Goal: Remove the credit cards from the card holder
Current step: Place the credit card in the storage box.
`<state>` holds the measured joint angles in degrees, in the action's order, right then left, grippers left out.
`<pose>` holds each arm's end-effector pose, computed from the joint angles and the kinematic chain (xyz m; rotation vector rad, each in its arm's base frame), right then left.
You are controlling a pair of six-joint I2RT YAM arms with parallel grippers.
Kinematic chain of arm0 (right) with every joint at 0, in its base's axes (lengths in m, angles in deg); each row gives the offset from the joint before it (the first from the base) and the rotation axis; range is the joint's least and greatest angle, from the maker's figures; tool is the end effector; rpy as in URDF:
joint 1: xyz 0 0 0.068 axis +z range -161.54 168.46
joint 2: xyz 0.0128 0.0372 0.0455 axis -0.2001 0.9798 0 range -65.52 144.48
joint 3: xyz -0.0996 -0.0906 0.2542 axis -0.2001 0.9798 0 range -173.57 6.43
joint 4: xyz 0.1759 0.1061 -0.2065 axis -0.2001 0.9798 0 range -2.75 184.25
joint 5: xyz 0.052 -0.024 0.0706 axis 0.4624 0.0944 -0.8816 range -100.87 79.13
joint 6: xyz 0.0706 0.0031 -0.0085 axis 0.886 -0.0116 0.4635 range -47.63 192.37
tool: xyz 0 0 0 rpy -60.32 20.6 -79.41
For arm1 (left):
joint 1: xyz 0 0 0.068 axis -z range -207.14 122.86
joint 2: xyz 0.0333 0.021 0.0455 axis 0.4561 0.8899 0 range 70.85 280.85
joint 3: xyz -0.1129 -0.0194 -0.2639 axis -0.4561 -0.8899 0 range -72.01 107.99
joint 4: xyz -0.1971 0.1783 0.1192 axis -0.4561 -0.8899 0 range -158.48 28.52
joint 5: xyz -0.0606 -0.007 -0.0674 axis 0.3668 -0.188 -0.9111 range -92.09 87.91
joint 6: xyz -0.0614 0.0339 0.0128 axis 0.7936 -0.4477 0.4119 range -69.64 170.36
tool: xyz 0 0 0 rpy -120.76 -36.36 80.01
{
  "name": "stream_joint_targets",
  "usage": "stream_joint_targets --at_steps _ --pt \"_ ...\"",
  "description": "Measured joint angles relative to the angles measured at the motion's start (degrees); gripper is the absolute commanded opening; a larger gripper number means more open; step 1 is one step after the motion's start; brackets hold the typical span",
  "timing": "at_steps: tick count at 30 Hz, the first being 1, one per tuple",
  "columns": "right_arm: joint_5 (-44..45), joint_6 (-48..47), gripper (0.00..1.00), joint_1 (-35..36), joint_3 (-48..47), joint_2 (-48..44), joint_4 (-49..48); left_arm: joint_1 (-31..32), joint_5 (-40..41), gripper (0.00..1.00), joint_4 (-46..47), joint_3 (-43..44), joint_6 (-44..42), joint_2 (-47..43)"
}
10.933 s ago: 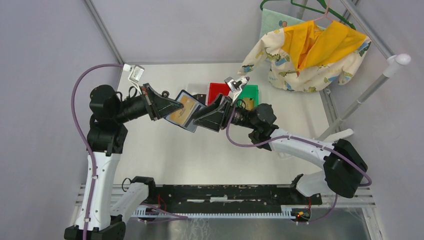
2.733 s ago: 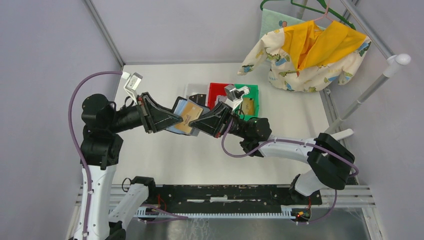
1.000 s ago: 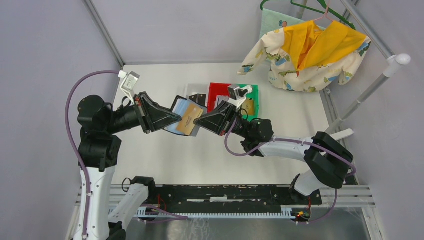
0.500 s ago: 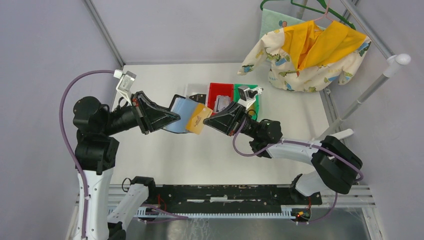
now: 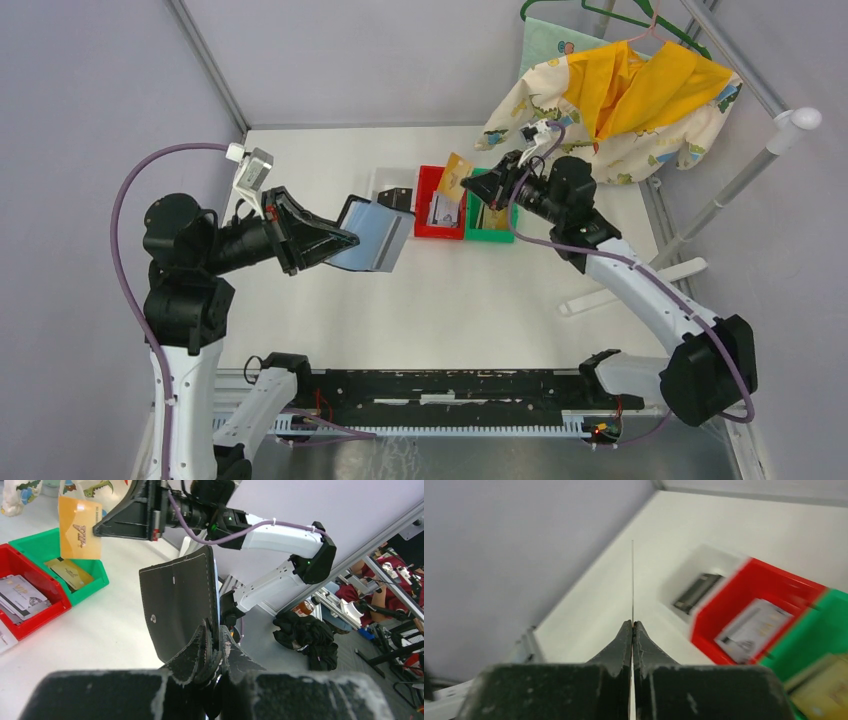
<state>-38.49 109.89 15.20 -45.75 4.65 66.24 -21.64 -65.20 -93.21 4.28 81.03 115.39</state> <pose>0.2849 0.1738 0.3546 -0.2641 1.6418 1.2376 0.1196 -0.0640 0.5060 0.5665 1.6472 -1.3275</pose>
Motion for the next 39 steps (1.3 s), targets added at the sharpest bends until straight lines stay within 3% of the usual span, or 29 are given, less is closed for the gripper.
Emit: stream_joint_targets --at_steps 7,12,19,36,39 --pt "12.68 -16.55 0.0 -5.79 -5.64 8.57 23.54 0.0 -0.02 0.02 -0.87 0.0 -1.53 -0.07" --pt "19.02 -21.73 0.0 -6.64 -9.53 17.29 31.01 0.0 -0.04 0.02 -1.2 0.15 -1.66 -0.07" --pt "23.15 -24.5 0.0 -6.62 -13.33 23.56 32.68 0.0 -0.35 0.02 -1.18 0.39 -1.68 -0.07" --pt "19.78 -24.9 0.0 -6.6 -14.14 30.08 31.23 0.0 -0.5 0.02 -0.72 0.79 -1.66 -0.07" --pt "20.76 -25.44 0.17 -6.6 -14.14 30.08 31.85 0.0 -0.52 0.02 -0.7 0.79 -1.66 -0.09"
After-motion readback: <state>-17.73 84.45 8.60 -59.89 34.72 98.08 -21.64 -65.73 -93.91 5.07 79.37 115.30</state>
